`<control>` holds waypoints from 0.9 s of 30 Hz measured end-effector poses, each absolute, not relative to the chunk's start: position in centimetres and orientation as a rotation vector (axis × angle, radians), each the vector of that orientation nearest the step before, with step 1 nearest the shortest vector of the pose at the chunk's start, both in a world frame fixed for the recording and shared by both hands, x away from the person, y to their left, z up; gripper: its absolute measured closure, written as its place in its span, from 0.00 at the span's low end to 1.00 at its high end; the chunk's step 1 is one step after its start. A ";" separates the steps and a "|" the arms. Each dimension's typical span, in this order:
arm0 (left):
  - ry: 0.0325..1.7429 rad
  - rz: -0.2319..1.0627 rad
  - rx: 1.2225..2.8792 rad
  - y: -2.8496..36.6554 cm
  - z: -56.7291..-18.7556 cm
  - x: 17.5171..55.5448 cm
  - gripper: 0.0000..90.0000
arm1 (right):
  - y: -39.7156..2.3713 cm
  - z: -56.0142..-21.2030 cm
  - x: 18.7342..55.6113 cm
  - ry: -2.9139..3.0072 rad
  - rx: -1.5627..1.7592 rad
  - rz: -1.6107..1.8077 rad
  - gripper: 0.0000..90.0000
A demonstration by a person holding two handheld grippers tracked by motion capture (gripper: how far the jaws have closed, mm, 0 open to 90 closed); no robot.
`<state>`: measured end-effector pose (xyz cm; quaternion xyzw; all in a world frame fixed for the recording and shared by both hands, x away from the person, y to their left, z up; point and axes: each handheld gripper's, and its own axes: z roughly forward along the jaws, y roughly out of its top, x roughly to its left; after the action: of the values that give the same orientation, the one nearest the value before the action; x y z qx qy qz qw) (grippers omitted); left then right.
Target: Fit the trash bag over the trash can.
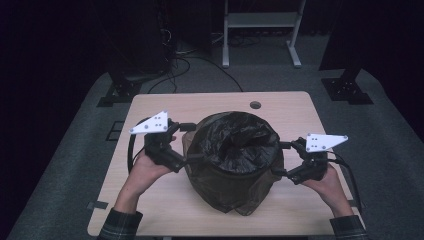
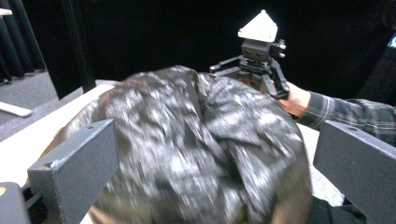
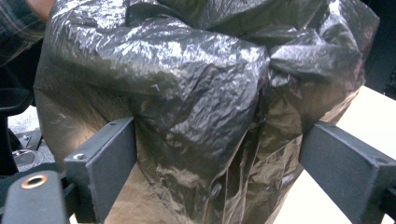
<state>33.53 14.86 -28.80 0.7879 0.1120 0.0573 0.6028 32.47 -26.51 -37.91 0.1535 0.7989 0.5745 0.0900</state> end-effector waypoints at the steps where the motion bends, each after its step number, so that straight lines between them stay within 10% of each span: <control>1: 0.253 0.129 1.835 14.1 -28.0 34.1 0.00 | -26.4 -37.8 32.6 2.376 0.455 1.709 0.11; 27: 0.216 0.083 2.152 3.1 -28.1 39.1 0.00 | -24.3 -37.8 33.5 2.369 0.438 1.764 0.11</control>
<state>39.11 3.06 -28.09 0.8780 0.0882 0.0339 0.4692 33.48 -24.28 -37.80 0.1463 0.7910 0.5889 0.0778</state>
